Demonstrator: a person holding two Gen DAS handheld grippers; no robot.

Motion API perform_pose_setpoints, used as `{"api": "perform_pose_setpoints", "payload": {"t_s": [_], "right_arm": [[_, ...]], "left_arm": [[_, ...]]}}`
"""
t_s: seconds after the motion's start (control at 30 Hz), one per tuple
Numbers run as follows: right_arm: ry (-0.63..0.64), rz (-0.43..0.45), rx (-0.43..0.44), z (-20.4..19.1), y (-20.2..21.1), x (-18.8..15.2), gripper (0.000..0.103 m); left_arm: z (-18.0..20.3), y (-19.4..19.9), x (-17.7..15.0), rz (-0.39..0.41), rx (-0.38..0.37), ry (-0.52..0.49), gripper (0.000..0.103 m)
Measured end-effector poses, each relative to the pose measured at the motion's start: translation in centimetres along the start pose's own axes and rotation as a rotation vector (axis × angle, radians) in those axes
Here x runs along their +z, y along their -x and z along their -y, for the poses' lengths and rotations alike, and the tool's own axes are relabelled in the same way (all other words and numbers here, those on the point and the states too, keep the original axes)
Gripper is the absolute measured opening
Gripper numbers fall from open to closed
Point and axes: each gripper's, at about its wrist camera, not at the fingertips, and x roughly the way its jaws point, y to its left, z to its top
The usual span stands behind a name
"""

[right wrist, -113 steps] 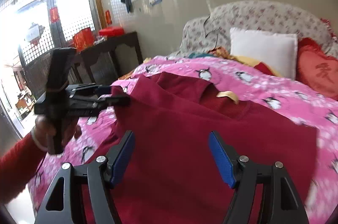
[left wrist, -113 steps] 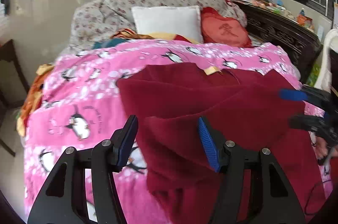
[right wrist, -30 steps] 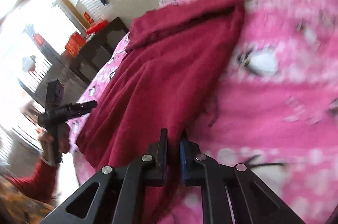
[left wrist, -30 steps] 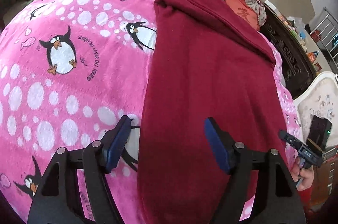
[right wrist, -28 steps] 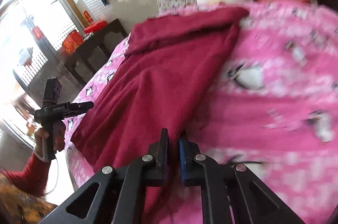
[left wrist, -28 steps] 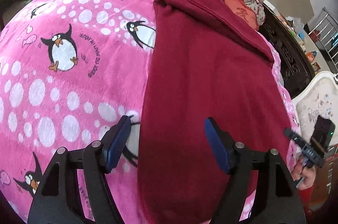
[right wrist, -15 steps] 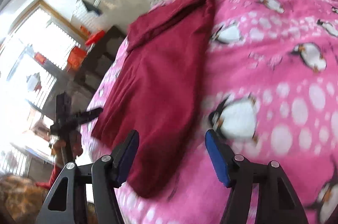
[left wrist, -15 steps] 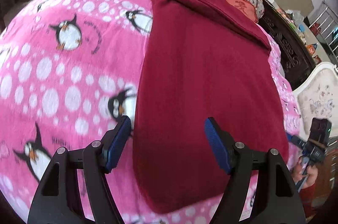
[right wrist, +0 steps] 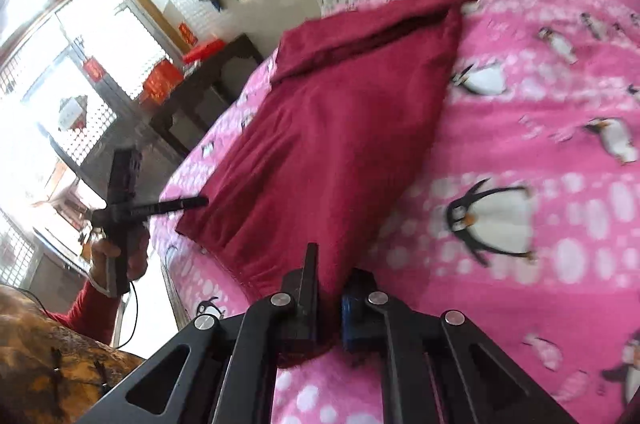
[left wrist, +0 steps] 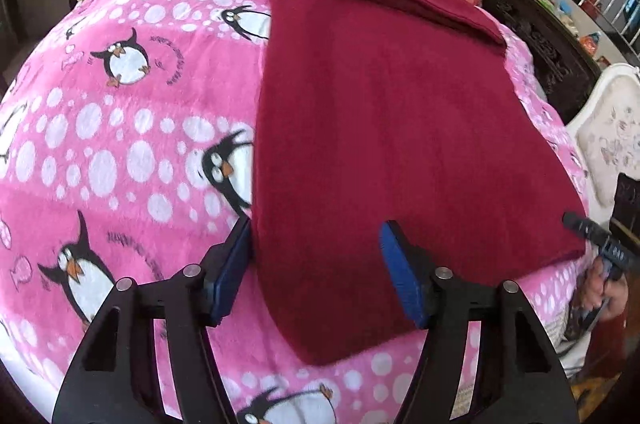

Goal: Fold small clothes

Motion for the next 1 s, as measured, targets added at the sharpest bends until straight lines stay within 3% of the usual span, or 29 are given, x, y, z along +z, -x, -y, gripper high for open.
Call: {"api": "perform_pose_setpoints", "payload": {"t_s": [0.07, 0.13, 0.2, 0.37, 0.47, 0.87, 1.0], "right_arm": [[-0.022, -0.015, -0.039, 0.9, -0.1, -0.3, 0.007], [-0.06, -0.054, -0.022, 1.9, -1.3, -0.9, 0.007], [-0.083, -0.025, 0.002, 2.1, -1.4, -1.1, 0.008], [-0.109, -0.033, 0.077, 2.5, -1.0, -1.1, 0.03], [-0.08, -0.051, 0.078, 2.1, -0.8, -1.1, 0.035], [-0.066, -0.057, 0.112, 1.8, -1.2, -0.8, 0.04], [-0.002, -0.09, 0.11, 1.2, -1.7, -0.6, 0.04]], "left_arm": [[-0.1, 0.1, -0.5, 0.019, 0.004, 0.004, 0.065], [0.2, -0.1, -0.6, 0.029, 0.026, 0.005, 0.066], [0.8, -0.4, -0.5, 0.031, 0.062, -0.003, 0.068], [2.1, -1.0, -0.8, 0.048, 0.137, -0.041, 0.071], [2.3, -1.2, -0.9, 0.055, 0.145, -0.037, 0.075], [2.9, -1.5, -0.6, 0.053, 0.155, -0.042, 0.08], [3.4, -2.0, -0.4, 0.036, 0.174, -0.066, 0.081]]}}
